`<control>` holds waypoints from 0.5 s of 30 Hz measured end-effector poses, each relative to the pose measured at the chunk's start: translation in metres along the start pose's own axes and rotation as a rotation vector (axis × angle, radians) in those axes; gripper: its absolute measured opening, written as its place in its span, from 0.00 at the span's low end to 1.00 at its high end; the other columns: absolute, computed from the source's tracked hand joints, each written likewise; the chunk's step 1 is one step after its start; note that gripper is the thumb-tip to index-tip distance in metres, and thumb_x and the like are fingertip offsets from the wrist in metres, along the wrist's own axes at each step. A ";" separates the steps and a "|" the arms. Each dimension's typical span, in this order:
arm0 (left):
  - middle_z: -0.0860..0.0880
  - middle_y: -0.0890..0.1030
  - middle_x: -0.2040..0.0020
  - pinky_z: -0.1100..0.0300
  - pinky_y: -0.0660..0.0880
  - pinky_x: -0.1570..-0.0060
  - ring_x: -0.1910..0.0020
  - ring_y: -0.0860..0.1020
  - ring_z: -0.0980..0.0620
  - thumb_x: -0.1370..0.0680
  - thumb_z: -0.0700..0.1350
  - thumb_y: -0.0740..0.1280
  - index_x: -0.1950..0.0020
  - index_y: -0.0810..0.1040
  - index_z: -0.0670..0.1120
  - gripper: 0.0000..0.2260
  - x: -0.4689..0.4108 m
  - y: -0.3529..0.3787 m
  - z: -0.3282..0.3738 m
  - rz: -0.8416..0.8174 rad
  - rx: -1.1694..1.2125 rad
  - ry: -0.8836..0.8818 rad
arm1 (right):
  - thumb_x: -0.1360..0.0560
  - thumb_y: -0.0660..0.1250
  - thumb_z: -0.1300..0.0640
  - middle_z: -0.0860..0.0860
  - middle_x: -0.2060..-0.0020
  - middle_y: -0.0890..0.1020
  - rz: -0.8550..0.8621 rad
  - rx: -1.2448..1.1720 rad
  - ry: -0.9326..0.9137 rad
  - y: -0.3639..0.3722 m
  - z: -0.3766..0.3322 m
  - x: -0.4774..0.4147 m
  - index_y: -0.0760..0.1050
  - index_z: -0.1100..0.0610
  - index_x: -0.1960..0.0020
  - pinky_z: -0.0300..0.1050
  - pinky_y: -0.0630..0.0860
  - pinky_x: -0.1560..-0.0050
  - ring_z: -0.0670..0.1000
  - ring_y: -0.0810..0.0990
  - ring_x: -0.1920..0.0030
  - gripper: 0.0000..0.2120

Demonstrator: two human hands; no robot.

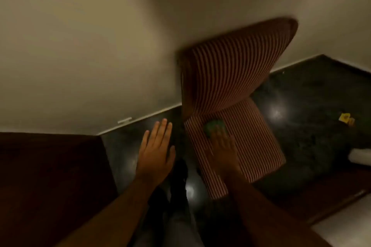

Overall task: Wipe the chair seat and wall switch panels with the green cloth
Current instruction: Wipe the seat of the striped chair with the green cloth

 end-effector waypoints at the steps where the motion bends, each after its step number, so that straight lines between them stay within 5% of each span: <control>1: 0.48 0.56 0.09 0.45 0.50 0.13 0.10 0.55 0.46 0.15 0.53 0.60 0.09 0.60 0.46 0.34 -0.004 0.016 -0.001 -0.030 0.003 0.008 | 0.12 0.53 0.45 0.54 0.14 0.37 -0.012 0.017 0.032 0.010 0.008 -0.012 0.36 0.54 0.13 0.59 0.41 0.13 0.55 0.38 0.13 0.36; 5: 0.47 0.56 0.09 0.43 0.52 0.13 0.10 0.54 0.46 0.13 0.54 0.56 0.09 0.58 0.46 0.33 -0.013 0.066 -0.009 -0.137 -0.048 -0.004 | 0.12 0.55 0.42 0.54 0.13 0.40 -0.039 -0.028 0.105 0.035 0.035 -0.060 0.38 0.55 0.13 0.58 0.41 0.13 0.55 0.38 0.13 0.38; 15: 0.50 0.42 0.08 0.51 0.33 0.14 0.11 0.37 0.51 0.10 0.56 0.55 0.10 0.40 0.52 0.34 -0.020 0.105 -0.018 -0.217 -0.051 -0.066 | 0.14 0.62 0.43 0.52 0.13 0.40 -0.138 -0.039 0.005 0.086 0.060 -0.120 0.39 0.53 0.13 0.60 0.43 0.13 0.56 0.39 0.13 0.42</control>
Point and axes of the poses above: each hand's wrist, its own x-axis away from the middle knuckle, its own y-axis out of the palm, z = x × y, the point moved 7 cm from there along -x, towards the middle knuckle
